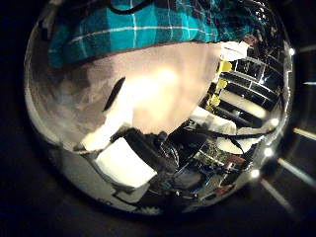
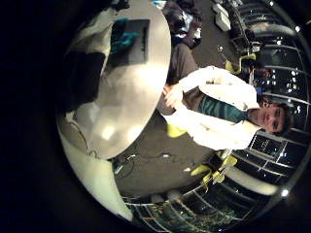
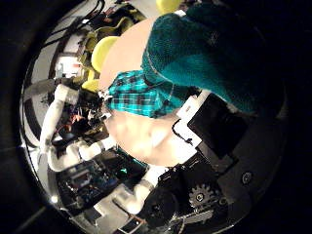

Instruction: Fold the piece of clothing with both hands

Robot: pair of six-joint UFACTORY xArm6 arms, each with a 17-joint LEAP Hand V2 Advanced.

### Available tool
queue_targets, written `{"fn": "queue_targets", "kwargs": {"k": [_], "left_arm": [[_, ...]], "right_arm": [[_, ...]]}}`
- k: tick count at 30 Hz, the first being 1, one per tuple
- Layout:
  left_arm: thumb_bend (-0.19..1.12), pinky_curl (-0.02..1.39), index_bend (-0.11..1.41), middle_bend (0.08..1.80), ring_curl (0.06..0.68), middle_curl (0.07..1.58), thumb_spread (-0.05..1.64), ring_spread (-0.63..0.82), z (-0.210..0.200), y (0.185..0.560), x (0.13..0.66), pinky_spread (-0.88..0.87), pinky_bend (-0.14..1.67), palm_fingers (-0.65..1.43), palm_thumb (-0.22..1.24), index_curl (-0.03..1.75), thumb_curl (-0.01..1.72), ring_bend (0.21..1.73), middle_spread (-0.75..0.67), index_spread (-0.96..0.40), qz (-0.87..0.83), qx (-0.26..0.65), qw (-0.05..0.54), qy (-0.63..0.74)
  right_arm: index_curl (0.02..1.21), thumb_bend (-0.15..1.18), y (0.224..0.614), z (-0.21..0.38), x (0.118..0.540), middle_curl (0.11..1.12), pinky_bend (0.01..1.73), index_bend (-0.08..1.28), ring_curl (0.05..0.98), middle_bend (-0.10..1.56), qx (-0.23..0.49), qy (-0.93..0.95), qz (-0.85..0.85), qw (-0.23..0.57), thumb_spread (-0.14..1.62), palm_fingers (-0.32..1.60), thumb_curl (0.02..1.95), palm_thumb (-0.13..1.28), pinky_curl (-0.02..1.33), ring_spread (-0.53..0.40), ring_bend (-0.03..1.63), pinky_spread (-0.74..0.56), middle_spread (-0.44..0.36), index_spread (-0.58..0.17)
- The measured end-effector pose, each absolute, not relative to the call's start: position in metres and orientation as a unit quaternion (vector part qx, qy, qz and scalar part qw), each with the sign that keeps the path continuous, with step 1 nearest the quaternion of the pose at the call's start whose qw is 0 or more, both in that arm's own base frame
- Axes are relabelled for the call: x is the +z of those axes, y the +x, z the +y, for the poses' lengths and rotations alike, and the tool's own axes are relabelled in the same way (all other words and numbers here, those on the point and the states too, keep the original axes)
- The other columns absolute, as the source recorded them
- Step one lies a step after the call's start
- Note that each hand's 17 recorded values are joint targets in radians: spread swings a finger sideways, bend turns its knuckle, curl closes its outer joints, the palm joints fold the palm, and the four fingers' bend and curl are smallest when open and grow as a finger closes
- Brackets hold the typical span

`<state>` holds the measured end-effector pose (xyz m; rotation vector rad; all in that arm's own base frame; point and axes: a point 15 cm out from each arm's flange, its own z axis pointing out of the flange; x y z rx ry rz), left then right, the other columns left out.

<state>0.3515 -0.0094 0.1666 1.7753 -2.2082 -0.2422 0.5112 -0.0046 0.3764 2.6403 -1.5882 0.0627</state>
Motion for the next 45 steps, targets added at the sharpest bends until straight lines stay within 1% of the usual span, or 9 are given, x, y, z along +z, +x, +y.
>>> {"fn": "queue_targets", "kwargs": {"k": [7, 13, 20, 22, 25, 27, 30, 37, 45], "left_arm": [[-0.02, 0.53, 0.22, 0.35, 0.337, 0.48, 1.17, -0.30, 0.021, 0.328, 0.232, -0.25, 0.49, 0.56, 0.50, 0.41, 0.35, 0.91, -0.14, -0.17, -0.758, -0.056, 0.142, 0.635], [-0.01, 0.55, 0.31, 0.39, 0.365, 0.55, 1.17, -0.37, 0.055, 0.299, 0.261, -0.36, 0.52, 0.59, 0.55, 0.49, 0.36, 0.92, -0.22, -0.25, -0.739, -0.042, 0.112, 0.663], [-0.01, 0.58, 0.34, 0.41, 0.388, 0.61, 1.18, -0.40, 0.096, 0.264, 0.259, -0.42, 0.56, 0.56, 0.60, 0.55, 0.37, 0.93, -0.26, -0.29, -0.719, -0.059, 0.097, 0.686], [-0.01, 0.59, 0.34, 0.42, 0.396, 0.63, 1.19, -0.40, 0.104, 0.257, 0.259, -0.44, 0.57, 0.55, 0.61, 0.57, 0.38, 0.93, -0.27, -0.30, -0.712, -0.055, 0.096, 0.693], [-0.01, 0.60, 0.35, 0.42, 0.405, 0.65, 1.19, -0.39, 0.104, 0.255, 0.257, -0.45, 0.58, 0.53, 0.61, 0.60, 0.38, 0.94, -0.28, -0.31, -0.713, -0.053, 0.096, 0.692], [-0.01, 0.61, 0.36, 0.42, 0.410, 0.66, 1.19, -0.39, 0.103, 0.254, 0.259, -0.45, 0.59, 0.53, 0.63, 0.62, 0.38, 0.94, -0.28, -0.31, -0.713, -0.051, 0.094, 0.693], [-0.01, 0.62, 0.36, 0.43, 0.416, 0.68, 1.19, -0.39, 0.100, 0.251, 0.258, -0.47, 0.61, 0.53, 0.63, 0.64, 0.39, 0.94, -0.30, -0.32, -0.715, -0.052, 0.094, 0.690], [-0.02, 0.64, 0.37, 0.44, 0.434, 0.72, 1.19, -0.39, 0.092, 0.254, 0.261, -0.49, 0.62, 0.51, 0.64, 0.69, 0.40, 0.95, -0.31, -0.33, -0.720, -0.051, 0.091, 0.686], [-0.02, 0.66, 0.36, 0.43, 0.450, 0.75, 1.18, -0.40, 0.051, 0.274, 0.279, -0.51, 0.66, 0.50, 0.64, 0.74, 0.41, 0.97, -0.32, -0.34, -0.728, -0.051, 0.085, 0.679]], "right_arm": [[0.90, -0.01, 0.487, 0.152, 0.376, 0.85, 1.22, 1.12, 0.789, 1.37, 0.029, 0.900, -0.434, 0.030, 1.05, 0.95, 0.81, 1.05, 1.20, -0.231, 1.44, -0.15, -0.158, -0.296], [0.90, -0.01, 0.461, 0.260, 0.277, 0.85, 1.19, 1.11, 0.799, 1.36, -0.015, 0.924, -0.370, 0.095, 1.04, 0.97, 0.83, 1.05, 1.23, -0.233, 1.42, -0.15, -0.158, -0.293], [0.89, -0.03, 0.429, 0.322, 0.215, 0.84, 1.17, 1.06, 0.799, 1.33, -0.020, 0.938, -0.319, 0.136, 1.04, 1.00, 0.80, 0.96, 1.25, -0.234, 1.41, -0.16, -0.159, -0.294], [0.86, -0.05, 0.427, 0.326, 0.210, 0.82, 1.15, 0.92, 0.782, 1.28, -0.020, 0.939, -0.314, 0.139, 1.06, 0.91, 0.76, 0.87, 1.20, -0.237, 1.39, -0.18, -0.170, -0.310], [0.76, -0.04, 0.429, 0.325, 0.210, 0.76, 1.18, 0.41, 0.762, 1.09, -0.019, 0.939, -0.315, 0.137, 1.08, 0.40, 0.71, 0.80, 1.11, -0.256, 1.46, -0.27, -0.215, -0.328], [0.69, -0.04, 0.433, 0.322, 0.223, 0.68, 1.06, 0.34, 0.735, 0.86, -0.016, 0.939, -0.319, 0.125, 1.09, -0.02, 0.68, 0.77, 1.07, -0.246, 1.36, -0.24, -0.207, -0.366], [0.56, -0.04, 0.441, 0.315, 0.260, 0.56, 0.94, 0.28, 0.618, 0.60, 0.000, 0.939, -0.330, 0.094, 1.08, -0.18, 0.64, 0.73, 0.99, -0.138, 1.10, -0.10, -0.129, -0.419], [0.41, -0.03, 0.455, 0.259, 0.366, 0.40, 0.74, 0.13, 0.420, 0.29, 0.034, 0.932, -0.360, 0.005, 1.05, -0.14, 0.55, 0.67, 0.80, 0.140, 0.74, 0.26, 0.014, -0.462], [0.33, 0.00, 0.445, 0.142, 0.471, 0.37, 0.62, 0.17, 0.348, 0.27, 0.069, 0.898, -0.431, -0.058, 1.05, 0.05, 0.53, 0.77, 0.65, 0.187, 0.68, 0.42, 0.002, -0.431]]}}
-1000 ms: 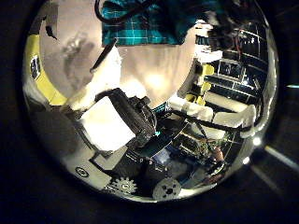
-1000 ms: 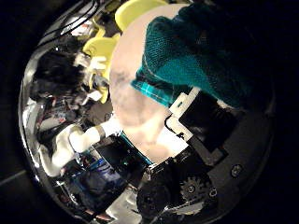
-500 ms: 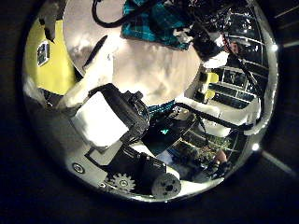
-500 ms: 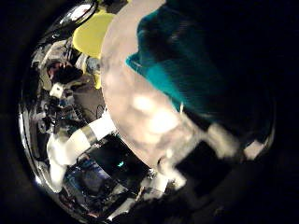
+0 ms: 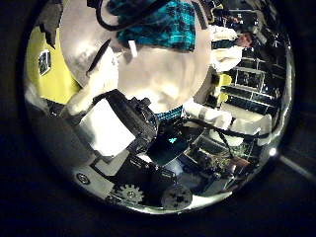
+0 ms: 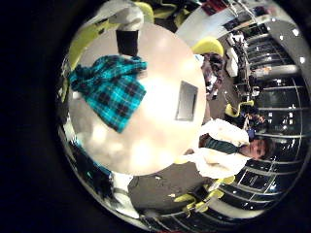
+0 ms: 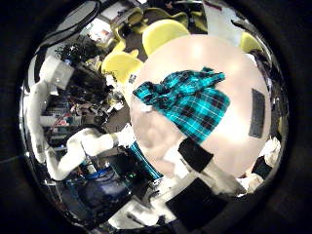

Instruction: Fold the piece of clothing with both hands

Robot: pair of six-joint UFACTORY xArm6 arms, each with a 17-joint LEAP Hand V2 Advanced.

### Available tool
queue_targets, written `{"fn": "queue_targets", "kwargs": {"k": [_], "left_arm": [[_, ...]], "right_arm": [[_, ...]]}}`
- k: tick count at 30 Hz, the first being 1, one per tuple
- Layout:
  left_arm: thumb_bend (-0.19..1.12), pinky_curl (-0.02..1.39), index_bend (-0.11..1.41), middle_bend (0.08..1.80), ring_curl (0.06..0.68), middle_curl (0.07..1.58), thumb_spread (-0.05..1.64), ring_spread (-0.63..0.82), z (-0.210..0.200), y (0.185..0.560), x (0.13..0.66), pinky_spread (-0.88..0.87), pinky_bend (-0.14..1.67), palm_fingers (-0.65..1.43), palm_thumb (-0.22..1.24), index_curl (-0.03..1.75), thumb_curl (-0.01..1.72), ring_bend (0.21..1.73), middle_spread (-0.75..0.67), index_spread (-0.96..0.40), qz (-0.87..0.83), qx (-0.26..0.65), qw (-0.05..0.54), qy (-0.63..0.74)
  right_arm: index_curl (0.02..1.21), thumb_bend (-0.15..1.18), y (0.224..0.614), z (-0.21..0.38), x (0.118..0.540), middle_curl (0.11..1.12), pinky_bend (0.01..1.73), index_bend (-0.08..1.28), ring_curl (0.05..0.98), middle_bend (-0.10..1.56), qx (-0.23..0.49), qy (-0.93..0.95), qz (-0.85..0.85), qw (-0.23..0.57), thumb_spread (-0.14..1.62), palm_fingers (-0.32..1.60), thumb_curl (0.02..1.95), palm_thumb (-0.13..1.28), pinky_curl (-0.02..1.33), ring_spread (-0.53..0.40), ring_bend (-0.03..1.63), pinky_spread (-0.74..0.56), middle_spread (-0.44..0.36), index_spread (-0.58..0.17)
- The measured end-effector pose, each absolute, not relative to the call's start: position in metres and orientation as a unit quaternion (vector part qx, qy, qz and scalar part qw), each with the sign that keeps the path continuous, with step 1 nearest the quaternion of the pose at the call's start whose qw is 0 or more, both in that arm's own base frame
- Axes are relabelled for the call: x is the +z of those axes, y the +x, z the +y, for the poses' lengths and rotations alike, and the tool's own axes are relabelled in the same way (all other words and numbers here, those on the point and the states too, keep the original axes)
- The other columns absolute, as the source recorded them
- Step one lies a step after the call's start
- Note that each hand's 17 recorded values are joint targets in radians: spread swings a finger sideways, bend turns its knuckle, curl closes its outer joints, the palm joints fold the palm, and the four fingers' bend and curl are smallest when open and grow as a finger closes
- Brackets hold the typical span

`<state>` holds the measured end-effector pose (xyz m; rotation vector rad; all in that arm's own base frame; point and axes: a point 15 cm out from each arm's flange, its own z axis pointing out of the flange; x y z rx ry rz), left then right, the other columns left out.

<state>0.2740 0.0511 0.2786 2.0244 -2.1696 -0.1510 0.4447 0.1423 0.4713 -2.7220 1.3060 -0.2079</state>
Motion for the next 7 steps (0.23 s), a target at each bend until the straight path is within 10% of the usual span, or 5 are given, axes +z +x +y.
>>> {"fn": "queue_targets", "kwargs": {"k": [7], "left_arm": [[-0.02, 0.68, 0.37, 0.40, 0.451, 0.77, 1.18, -0.37, 0.018, 0.278, 0.284, -0.52, 0.69, 0.47, 0.63, 0.78, 0.41, 0.94, -0.31, -0.35, -0.719, -0.071, 0.100, 0.684]], "right_arm": [[0.34, 0.00, 0.404, 0.088, 0.459, 0.37, 0.50, 0.19, 0.318, 0.30, -0.025, -0.887, 0.461, 0.015, 1.18, 0.18, 0.52, 0.83, 0.56, 0.132, 0.66, 0.45, -0.065, -0.404]]}}
